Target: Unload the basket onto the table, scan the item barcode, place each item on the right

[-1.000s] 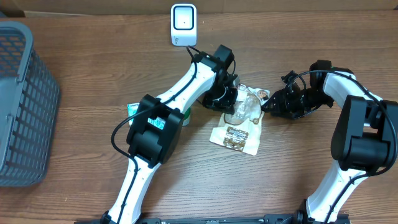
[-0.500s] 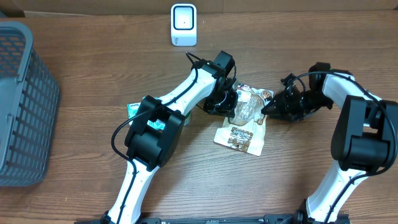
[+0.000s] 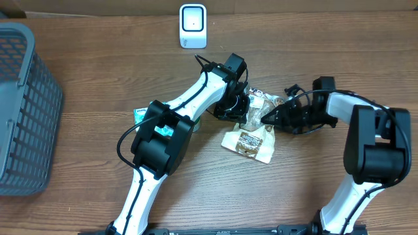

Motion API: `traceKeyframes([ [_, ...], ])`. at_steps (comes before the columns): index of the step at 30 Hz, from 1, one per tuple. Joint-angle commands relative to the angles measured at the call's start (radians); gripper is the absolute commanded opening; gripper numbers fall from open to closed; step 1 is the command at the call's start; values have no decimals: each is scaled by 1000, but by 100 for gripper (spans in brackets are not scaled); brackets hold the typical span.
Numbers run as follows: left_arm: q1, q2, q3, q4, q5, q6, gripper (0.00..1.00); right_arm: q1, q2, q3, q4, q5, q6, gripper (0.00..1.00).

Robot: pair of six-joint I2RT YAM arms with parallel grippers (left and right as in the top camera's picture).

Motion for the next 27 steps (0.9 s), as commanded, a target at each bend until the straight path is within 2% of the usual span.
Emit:
traceKeyframes([
  [1, 1, 27, -40, 3, -48, -23, 4, 87, 48, -35, -2, 3, 14, 31],
  [4, 2, 27, -40, 3, -49, -23, 4, 116, 46, -33, -10, -27, 14, 16],
  [8, 6, 27, -40, 3, -48, -23, 4, 100, 30, -11, -67, -30, 14, 4],
  [12, 24, 26, -37, 3, -16, -23, 4, 43, -24, 17, -130, -23, 6, 4],
  [16, 55, 17, 37, -53, -14, -3, 4, -16, -139, 42, -196, 76, 7, 4],
  [21, 89, -38, 213, -142, -15, 68, 4, -23, -253, 80, -274, 165, -3, 4],
  [27, 141, -130, 470, -303, -17, 180, 4, -23, -349, 120, -344, 170, -43, 4],
])
